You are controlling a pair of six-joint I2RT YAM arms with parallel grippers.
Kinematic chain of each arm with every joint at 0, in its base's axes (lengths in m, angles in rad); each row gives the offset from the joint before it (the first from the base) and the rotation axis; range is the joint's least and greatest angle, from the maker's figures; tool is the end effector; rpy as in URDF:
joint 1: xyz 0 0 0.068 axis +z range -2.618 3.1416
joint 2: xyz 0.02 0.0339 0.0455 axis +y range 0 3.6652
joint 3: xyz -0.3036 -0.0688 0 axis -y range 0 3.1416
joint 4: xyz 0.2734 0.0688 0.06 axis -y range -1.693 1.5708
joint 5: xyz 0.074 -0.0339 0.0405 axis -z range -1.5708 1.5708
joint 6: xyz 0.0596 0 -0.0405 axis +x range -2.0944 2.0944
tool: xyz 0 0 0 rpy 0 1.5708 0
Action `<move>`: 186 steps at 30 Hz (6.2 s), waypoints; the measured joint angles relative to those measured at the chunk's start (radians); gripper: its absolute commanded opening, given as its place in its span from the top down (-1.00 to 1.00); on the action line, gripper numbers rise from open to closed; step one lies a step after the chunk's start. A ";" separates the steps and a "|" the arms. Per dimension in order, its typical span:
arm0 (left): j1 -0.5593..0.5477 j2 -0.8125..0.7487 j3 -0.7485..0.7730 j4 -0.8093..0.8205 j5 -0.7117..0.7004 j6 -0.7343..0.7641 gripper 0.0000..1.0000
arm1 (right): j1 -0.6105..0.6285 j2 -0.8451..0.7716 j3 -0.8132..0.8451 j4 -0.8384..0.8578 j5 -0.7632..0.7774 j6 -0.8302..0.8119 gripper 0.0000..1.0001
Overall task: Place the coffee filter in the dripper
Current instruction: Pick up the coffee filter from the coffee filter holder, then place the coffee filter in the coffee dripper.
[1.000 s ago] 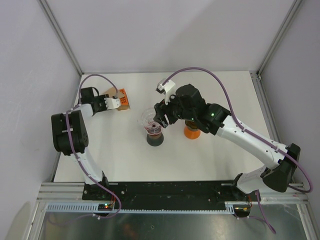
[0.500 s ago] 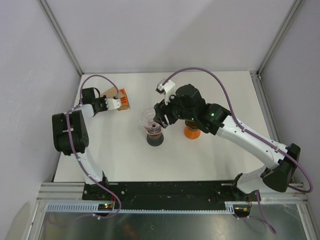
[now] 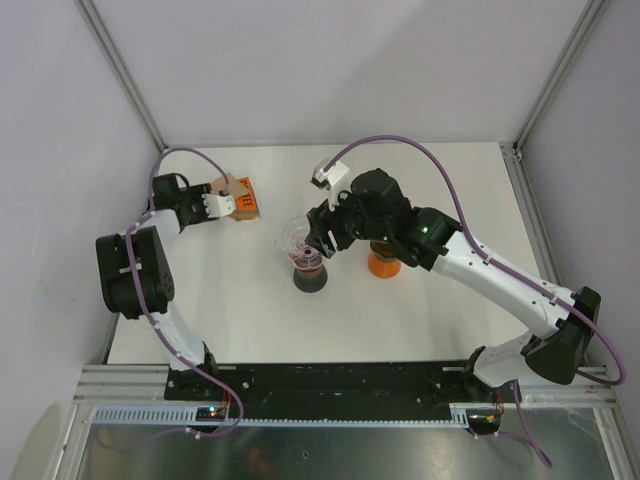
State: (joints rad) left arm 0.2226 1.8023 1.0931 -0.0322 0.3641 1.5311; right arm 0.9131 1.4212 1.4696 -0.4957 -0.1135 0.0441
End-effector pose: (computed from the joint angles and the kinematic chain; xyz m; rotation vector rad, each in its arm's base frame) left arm 0.4259 0.0746 0.1889 1.5460 1.7098 0.5070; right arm 0.2178 0.2930 0.4292 -0.9473 1.8637 0.7109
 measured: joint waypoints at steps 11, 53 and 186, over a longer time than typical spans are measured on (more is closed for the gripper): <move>0.018 0.023 0.036 0.000 0.041 0.137 -0.30 | 0.000 0.000 0.000 0.000 -0.007 0.000 -0.32; -0.037 -0.114 -0.074 -0.008 -0.042 -0.061 1.00 | 0.000 0.000 0.000 0.000 -0.016 -0.001 -0.32; -0.578 -0.965 0.358 -1.317 0.816 -0.920 0.88 | 0.242 -0.203 -0.040 -0.128 -0.425 -0.370 1.00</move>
State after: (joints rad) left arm -0.3553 0.8375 1.4513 -1.3491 1.1801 0.6109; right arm 1.1553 1.2186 1.4292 -0.6239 -0.5385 -0.3260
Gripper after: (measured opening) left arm 0.067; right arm 0.010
